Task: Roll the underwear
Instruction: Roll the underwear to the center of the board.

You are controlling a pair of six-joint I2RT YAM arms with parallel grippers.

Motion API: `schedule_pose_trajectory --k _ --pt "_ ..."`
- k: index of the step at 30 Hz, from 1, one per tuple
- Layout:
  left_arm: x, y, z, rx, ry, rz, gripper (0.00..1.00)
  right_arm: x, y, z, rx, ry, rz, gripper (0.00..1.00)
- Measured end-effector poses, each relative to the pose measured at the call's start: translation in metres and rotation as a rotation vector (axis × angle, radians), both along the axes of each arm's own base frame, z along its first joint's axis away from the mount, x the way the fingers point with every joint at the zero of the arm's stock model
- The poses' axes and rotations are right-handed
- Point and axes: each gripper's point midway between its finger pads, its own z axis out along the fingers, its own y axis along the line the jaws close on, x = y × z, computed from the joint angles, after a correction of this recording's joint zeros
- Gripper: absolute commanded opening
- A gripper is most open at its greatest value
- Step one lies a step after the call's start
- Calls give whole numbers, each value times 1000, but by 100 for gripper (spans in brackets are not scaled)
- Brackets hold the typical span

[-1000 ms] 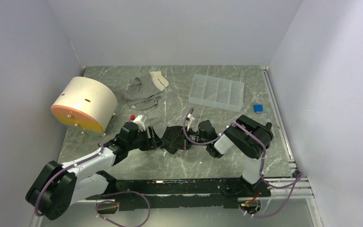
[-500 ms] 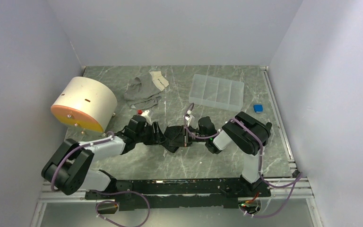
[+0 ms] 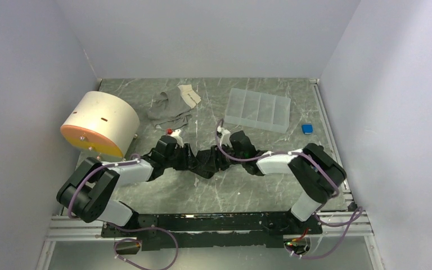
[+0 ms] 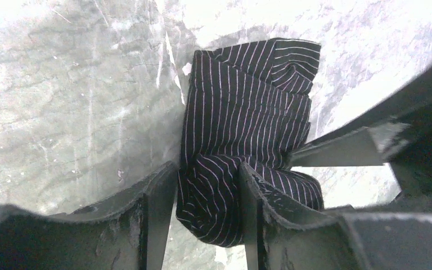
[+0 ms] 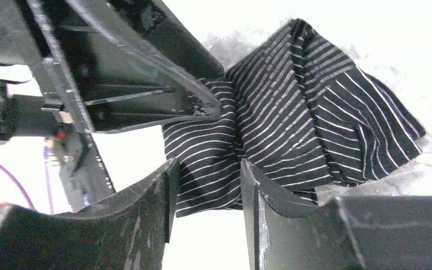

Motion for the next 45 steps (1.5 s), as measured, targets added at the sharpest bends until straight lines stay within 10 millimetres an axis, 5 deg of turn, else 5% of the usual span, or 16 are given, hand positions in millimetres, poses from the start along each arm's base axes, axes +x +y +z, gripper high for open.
schedule_pose_trajectory --k 8,14,18,21,25,31,41,45 --pt "3 0 -1 30 -5 -11 49 -21 16 33 -189 -434 113 53" --pt "5 -2 -2 36 -10 -19 48 -26 19 22 -305 -610 174 50" --pt "5 -2 -2 37 -10 -21 48 -20 17 9 -374 -665 174 36" --pt "6 -3 -2 36 -11 -22 48 -14 16 5 -400 -685 157 12" --pt "5 -3 -2 34 -9 -22 59 -14 17 5 -387 -669 149 0" --pt "3 -1 7 31 -3 -5 74 -9 12 0 -241 -505 124 0" --pt "1 3 56 -18 -86 8 75 -3 5 -4 5 -224 106 1" --pt "1 3 58 -17 -99 1 71 -1 4 -4 53 -152 108 1"
